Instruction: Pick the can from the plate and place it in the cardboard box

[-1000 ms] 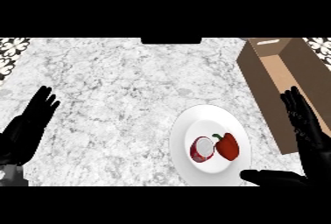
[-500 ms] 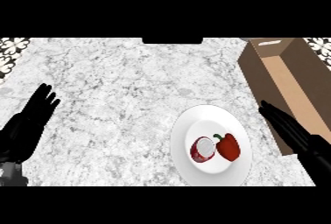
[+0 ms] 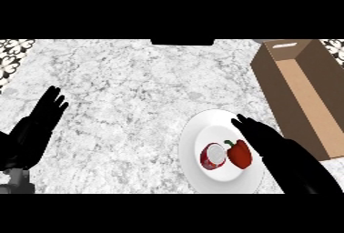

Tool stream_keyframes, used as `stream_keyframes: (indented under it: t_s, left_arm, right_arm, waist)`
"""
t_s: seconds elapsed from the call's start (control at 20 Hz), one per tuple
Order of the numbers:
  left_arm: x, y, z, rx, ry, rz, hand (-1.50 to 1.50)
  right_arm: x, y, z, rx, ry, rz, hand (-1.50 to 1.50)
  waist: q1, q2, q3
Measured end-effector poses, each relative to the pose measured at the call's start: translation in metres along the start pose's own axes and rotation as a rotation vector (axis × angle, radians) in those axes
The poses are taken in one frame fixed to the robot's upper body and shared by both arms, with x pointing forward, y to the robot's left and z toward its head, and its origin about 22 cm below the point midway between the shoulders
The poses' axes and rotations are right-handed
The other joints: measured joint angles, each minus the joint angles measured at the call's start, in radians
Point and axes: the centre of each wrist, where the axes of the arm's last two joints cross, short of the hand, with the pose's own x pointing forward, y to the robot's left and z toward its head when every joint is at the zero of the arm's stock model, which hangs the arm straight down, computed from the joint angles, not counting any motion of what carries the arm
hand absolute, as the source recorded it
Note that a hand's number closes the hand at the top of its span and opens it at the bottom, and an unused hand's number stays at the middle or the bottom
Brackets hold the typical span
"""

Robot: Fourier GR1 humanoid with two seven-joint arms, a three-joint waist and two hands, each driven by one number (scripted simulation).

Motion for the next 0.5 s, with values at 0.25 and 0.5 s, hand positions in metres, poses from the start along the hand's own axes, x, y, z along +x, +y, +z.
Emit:
stream_keyframes:
  t_s: [0.25,0.5]
  left_arm:
    - [-0.001,0.002,0.001,0.004,0.006,0.007,0.0]
    - [-0.004,0.01,0.003,0.013,0.005,0.009,0.0]
  right_arm:
    - [0.022,0.003,-0.018,0.07,0.031,-0.02,-1.5]
    - [0.027,0.0,-0.029,0.108,0.036,-0.027,-1.5]
  waist:
    - [-0.009,0.0,0.002]
    - [-0.014,-0.001,0.002]
